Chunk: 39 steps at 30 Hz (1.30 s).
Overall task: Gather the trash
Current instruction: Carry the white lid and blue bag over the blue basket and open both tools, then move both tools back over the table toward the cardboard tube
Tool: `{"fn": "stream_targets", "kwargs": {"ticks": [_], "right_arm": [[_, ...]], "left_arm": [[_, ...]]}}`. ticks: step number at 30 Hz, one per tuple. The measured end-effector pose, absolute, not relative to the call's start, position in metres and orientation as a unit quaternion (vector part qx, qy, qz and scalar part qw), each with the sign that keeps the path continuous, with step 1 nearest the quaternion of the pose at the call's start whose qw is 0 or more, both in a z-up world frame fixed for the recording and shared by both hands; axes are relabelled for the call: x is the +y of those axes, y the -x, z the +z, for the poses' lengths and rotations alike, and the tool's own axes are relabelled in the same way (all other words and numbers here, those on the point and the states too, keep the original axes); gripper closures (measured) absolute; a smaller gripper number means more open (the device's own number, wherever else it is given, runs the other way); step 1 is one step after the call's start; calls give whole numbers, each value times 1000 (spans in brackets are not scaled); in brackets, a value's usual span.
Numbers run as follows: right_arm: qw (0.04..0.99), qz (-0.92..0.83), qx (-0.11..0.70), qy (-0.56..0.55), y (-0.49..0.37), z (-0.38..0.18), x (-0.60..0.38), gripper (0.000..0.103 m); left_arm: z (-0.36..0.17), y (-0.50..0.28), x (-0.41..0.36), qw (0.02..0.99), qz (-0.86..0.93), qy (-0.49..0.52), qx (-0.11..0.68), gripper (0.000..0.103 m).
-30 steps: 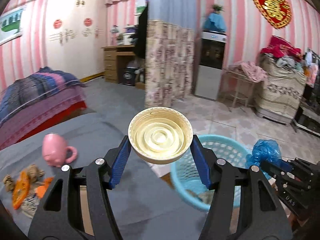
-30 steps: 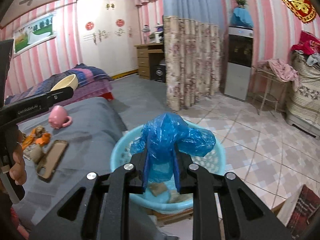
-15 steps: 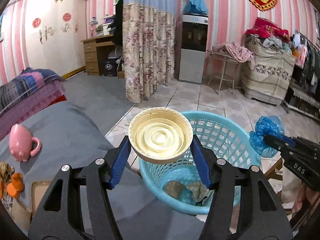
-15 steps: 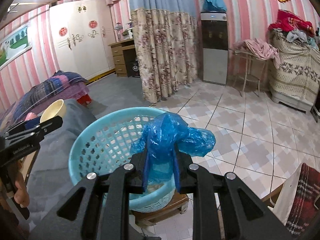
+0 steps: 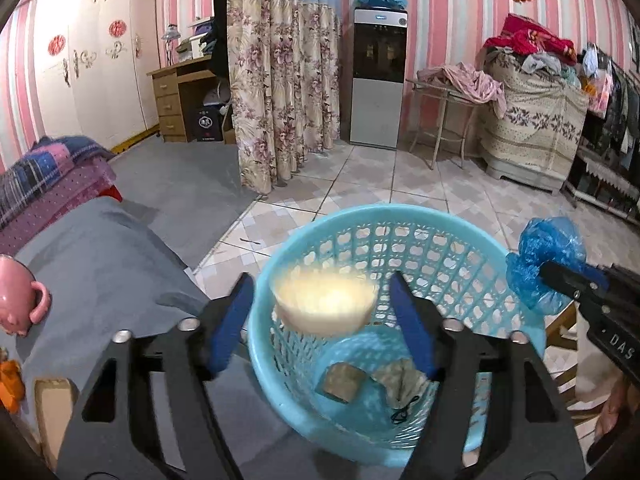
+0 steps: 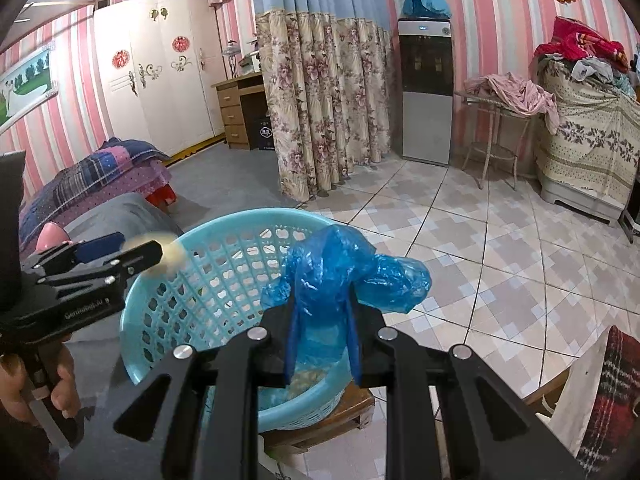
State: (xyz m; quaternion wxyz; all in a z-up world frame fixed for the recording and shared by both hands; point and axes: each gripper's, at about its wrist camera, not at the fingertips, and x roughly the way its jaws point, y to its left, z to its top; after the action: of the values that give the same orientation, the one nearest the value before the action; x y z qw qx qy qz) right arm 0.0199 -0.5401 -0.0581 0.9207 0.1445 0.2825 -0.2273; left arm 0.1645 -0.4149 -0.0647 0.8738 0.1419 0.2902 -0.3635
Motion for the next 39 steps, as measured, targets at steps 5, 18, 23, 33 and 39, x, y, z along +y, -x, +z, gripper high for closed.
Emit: {"fn": "stream_targets", "kwargs": {"ticks": [5, 18, 23, 33, 39], "right_arm": [[919, -223, 286, -156, -31, -60, -536, 82], [916, -231, 291, -150, -71, -68, -513, 45], [915, -233, 297, -140, -79, -69, -504, 25], [919, -239, 279, -141, -74, -41, -485, 10], [934, -210, 264, -121, -81, -18, -443, 9]], "left_arm": [[-56, -166, -400, 882, -346, -159, 277, 23], [-38, -194, -336, 906, -292, -136, 276, 13], [-26, -202, -322, 911, -288, -107, 276, 11], [-5, -201, -287, 923, -264, -87, 266, 9], [14, -198, -244, 936, -233, -73, 253, 7]]}}
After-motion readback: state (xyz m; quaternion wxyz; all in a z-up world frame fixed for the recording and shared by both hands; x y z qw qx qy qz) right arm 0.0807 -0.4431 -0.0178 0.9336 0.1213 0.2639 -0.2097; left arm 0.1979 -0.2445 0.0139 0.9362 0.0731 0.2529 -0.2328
